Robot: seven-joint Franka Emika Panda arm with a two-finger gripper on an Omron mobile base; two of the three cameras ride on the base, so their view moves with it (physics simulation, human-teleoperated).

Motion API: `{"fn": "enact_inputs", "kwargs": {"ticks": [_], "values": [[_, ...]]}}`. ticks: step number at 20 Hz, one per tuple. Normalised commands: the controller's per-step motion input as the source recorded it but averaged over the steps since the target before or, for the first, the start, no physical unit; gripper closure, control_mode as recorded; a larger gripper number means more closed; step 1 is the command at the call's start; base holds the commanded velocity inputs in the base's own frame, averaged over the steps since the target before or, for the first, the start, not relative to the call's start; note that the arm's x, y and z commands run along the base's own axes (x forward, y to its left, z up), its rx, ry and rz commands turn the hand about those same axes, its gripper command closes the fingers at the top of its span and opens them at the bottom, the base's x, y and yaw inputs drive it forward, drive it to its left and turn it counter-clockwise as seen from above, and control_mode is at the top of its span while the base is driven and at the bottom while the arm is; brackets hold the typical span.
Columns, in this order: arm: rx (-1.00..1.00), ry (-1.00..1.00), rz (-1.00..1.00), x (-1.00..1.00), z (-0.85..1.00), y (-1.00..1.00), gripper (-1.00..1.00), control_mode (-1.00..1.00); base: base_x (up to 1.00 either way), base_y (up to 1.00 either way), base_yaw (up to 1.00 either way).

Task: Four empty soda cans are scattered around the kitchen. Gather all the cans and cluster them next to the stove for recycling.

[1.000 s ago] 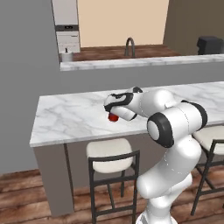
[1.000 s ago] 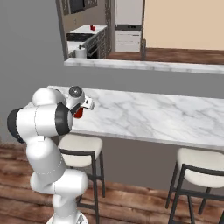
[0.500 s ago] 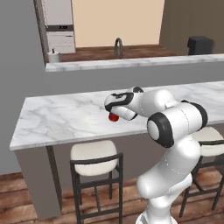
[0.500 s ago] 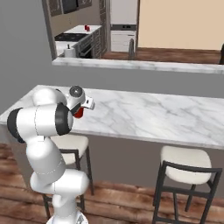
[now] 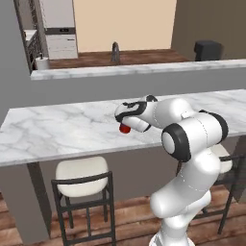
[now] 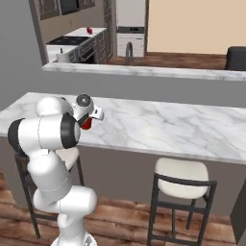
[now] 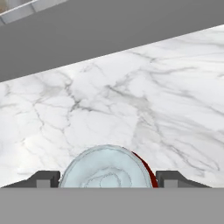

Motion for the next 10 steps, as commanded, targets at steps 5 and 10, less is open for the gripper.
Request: {"fn": "enact_inputs", "kwargs": {"ticks": [5,10], "values": [[0.00,0.00,0.00,0.00,0.00,0.00,1.00,1.00,0.00,-0.61,0.00],[0.00,0.00,0.00,0.00,0.00,0.00,1.00,1.00,0.00,-0.58,0.00]]}}
